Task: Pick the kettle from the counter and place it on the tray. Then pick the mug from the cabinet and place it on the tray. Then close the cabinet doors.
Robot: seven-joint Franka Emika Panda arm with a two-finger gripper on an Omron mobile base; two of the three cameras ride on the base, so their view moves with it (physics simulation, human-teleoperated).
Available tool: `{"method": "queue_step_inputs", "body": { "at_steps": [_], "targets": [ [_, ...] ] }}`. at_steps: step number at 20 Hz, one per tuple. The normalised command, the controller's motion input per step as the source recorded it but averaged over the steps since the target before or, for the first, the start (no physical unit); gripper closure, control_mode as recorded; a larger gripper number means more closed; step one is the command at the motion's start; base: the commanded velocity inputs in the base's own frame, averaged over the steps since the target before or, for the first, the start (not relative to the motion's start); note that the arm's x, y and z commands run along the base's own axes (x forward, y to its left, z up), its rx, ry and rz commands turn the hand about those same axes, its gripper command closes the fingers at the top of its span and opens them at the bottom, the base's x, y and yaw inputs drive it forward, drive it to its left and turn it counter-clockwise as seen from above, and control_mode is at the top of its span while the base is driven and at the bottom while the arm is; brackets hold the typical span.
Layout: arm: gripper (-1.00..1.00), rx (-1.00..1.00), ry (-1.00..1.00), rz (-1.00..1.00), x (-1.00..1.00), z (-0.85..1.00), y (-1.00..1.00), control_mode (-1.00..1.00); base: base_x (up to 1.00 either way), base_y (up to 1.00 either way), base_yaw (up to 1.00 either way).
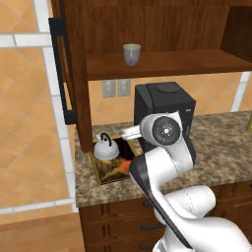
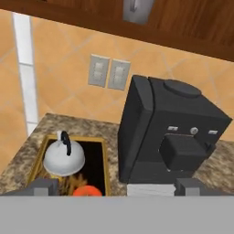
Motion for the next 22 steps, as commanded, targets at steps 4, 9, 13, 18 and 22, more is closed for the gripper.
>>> {"method": "queue_step_inputs", "body": {
  "at_steps": [4, 9, 13, 18, 22],
  "targets": [
    [-1.00, 0.00, -0.08, 0.00, -0.22, 0.73, -0.25, -1.00, 0.00, 0.00, 0.00],
    [-1.00, -0.02, 0.00, 0.00, 0.02, 0.78, -0.08, -1.00, 0.00, 0.00, 0.00],
    [-1.00, 0.04, 0.01, 0.00, 0.13, 0.84, -0.07, -1.00, 0.00, 0.00, 0.00],
    [-1.00, 0.06, 0.01, -0.01, 0.55, 0.61, 0.00, -1.00, 0.00, 0.00, 0.00],
    [-1.00, 0.13, 0.00, -0.03, 0.56, 0.52, 0.00, -1.00, 0.00, 0.00, 0.00]
  ]
}}
